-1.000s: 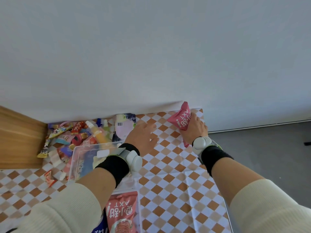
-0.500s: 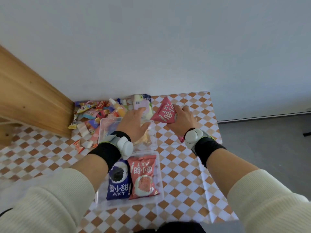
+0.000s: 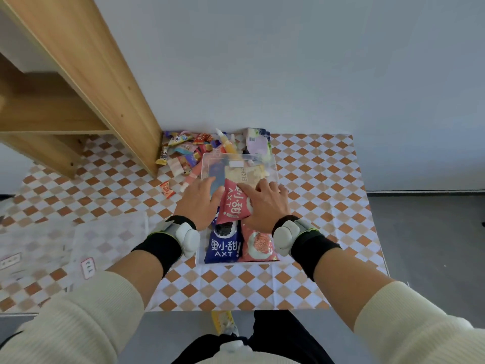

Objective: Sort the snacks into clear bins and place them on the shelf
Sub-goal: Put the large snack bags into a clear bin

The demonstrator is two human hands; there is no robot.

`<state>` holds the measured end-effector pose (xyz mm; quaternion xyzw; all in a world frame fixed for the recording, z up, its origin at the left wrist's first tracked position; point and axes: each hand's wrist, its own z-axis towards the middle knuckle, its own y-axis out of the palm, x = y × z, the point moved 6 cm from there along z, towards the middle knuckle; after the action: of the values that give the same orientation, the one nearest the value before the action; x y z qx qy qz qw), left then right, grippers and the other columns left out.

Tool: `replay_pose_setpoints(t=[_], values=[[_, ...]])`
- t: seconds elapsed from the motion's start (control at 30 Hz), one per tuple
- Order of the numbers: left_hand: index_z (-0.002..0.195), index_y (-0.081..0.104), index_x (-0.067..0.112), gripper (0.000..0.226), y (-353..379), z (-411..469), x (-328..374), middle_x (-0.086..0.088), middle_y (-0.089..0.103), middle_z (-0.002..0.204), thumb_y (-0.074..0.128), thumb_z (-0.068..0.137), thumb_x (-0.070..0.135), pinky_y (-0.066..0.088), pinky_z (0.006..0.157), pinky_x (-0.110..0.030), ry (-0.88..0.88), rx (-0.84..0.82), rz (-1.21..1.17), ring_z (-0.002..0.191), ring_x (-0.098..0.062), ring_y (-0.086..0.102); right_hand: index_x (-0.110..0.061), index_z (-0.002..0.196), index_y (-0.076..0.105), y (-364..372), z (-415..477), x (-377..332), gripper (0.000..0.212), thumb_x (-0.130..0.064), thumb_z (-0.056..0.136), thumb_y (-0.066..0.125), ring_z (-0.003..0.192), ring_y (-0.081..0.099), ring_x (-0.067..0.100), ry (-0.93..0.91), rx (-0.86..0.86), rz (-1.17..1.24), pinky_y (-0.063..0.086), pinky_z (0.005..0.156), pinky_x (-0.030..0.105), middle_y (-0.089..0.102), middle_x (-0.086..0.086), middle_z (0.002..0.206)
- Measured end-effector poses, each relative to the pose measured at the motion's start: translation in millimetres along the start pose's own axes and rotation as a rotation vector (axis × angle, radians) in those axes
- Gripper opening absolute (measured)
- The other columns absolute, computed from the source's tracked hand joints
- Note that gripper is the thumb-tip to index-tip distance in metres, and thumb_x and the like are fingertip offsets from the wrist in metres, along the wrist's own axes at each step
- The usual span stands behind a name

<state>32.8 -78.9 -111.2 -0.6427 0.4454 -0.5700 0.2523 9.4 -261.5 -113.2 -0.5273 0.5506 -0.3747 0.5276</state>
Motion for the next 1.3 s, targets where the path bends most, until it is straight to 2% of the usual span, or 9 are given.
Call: replay_pose_setpoints(t=[0.2,0.27,0.43,0.6,0.7,0.8,1.0,1.17,1.3], values=[[0.143,0.039,0.019,0.06,14,-25,-36,-0.015,0.047,0.144,0.031,0.098,0.058,0.037,0.107,-0.044,-0.068,-0.033,-0.011,0.133,-0.032,0.042,-0.046,0.15,0.018,33,-27,-36,0.105,-0.077,0.06,0.063,0.115,0.043,0.036,-0.128,-0.084,-0.027,0.029,0.106,0.064,0.043,0.009,0.128],[0.144,0.037,0.02,0.062,21,-32,-44,-0.014,0.046,0.145,0.033,0.097,0.06,0.037,0.108,-0.044,-0.074,-0.062,-0.02,0.135,-0.031,0.039,-0.049,0.151,0.022,37,-37,-43,0.094,-0.085,0.069,0.052,0.116,0.043,0.034,-0.187,-0.045,-0.003,0.035,0.103,0.059,0.042,0.007,0.131],[0.148,0.029,0.024,0.074,37,-39,-51,-0.013,0.041,0.148,0.056,0.089,0.06,0.038,0.11,-0.045,-0.072,-0.133,0.001,0.137,-0.031,0.037,-0.043,0.14,0.049,50,-50,-42,0.053,-0.065,0.091,0.047,0.118,0.046,0.032,-0.257,0.009,-0.023,0.044,0.092,0.053,0.051,0.006,0.132],[0.15,0.025,0.019,0.082,52,-42,-53,-0.015,0.044,0.142,0.07,0.086,0.043,0.037,0.108,-0.043,-0.057,-0.164,0.047,0.133,-0.032,0.038,-0.049,0.152,0.023,80,-54,-40,0.056,-0.062,0.099,0.035,0.146,0.021,0.036,-0.283,-0.143,-0.104,0.016,0.118,0.054,0.023,0.009,0.162],[0.152,0.021,0.02,0.083,56,-42,-54,-0.017,0.043,0.141,0.066,0.087,0.044,0.037,0.107,-0.042,-0.094,-0.158,0.016,0.133,-0.032,0.04,-0.049,0.155,0.006,89,-59,-37,0.061,-0.062,0.1,0.029,0.152,0.002,0.033,-0.281,-0.163,-0.105,-0.002,0.122,0.051,0.002,0.012,0.167],[0.153,0.018,0.02,0.084,54,-36,-51,-0.017,0.041,0.143,0.065,0.087,0.042,0.037,0.109,-0.042,-0.102,-0.12,-0.045,0.133,-0.032,0.039,-0.05,0.154,0.007,87,-54,-35,0.06,-0.067,0.098,0.021,0.153,-0.003,0.032,-0.274,-0.192,-0.042,-0.005,0.121,0.05,0.0,0.011,0.167],[0.151,0.022,0.02,0.075,45,-2,-46,-0.006,0.051,0.142,0.06,0.089,0.04,0.044,0.093,-0.036,-0.249,-0.123,-0.333,0.12,-0.028,0.055,-0.039,0.148,0.033,55,-39,-2,0.049,-0.053,0.101,0.03,0.143,0.028,0.032,-0.074,-0.002,0.265,0.026,0.113,0.05,0.026,0.008,0.159],[0.153,0.025,0.019,0.068,34,24,-41,-0.005,0.044,0.151,0.047,0.097,0.051,0.034,0.112,-0.042,-0.395,-0.086,-0.56,0.136,-0.03,0.044,-0.034,0.152,0.029,50,-30,48,0.056,-0.057,0.101,0.029,0.145,0.024,0.041,0.245,-0.013,0.313,0.024,0.114,0.058,0.016,0.02,0.161],[0.151,0.034,0.019,0.066,21,30,-40,-0.006,0.053,0.138,0.026,0.1,0.06,0.037,0.105,-0.039,-0.438,-0.041,-0.65,0.122,-0.026,0.051,-0.025,0.157,0.019,50,-18,64,0.061,-0.052,0.104,0.032,0.148,0.021,0.038,0.283,-0.089,0.616,0.023,0.117,0.053,0.016,0.01,0.165]])
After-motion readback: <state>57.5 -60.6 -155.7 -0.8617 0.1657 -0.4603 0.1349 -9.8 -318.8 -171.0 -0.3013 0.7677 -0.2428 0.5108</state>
